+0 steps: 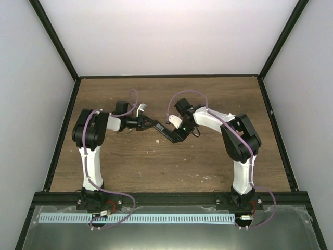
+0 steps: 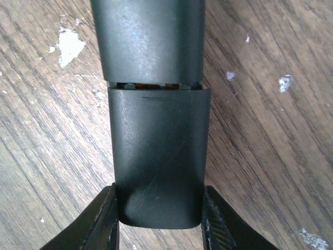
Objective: Load the batteries into the remote control
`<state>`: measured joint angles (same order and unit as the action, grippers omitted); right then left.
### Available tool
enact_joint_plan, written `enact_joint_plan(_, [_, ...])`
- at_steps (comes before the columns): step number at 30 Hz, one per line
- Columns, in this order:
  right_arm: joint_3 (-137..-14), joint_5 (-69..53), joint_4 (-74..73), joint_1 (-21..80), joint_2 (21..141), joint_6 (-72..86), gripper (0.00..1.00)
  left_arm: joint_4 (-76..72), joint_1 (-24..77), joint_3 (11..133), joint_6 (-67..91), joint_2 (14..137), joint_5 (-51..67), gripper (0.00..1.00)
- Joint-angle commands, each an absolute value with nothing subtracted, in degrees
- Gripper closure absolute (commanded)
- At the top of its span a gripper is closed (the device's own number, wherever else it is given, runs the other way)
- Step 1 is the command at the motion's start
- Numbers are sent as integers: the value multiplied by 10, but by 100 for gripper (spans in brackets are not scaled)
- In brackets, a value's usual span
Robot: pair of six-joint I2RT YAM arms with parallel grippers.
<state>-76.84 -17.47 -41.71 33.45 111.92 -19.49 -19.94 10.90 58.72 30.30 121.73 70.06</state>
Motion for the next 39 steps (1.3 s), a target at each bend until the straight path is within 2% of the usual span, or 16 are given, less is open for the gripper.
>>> enact_joint_plan(1, [-786,-180,-416,351,1127,-205,69,-183,110,595,268,1227,686,100])
enact_joint_plan(13, [-781,-174,-422,361,1126,-203,68,-179,110,598,266,1227,682,100])
enact_joint_plan(39, [-815,-146,-438,381,1135,-182,57,-172,111,603,266,1226,666,100])
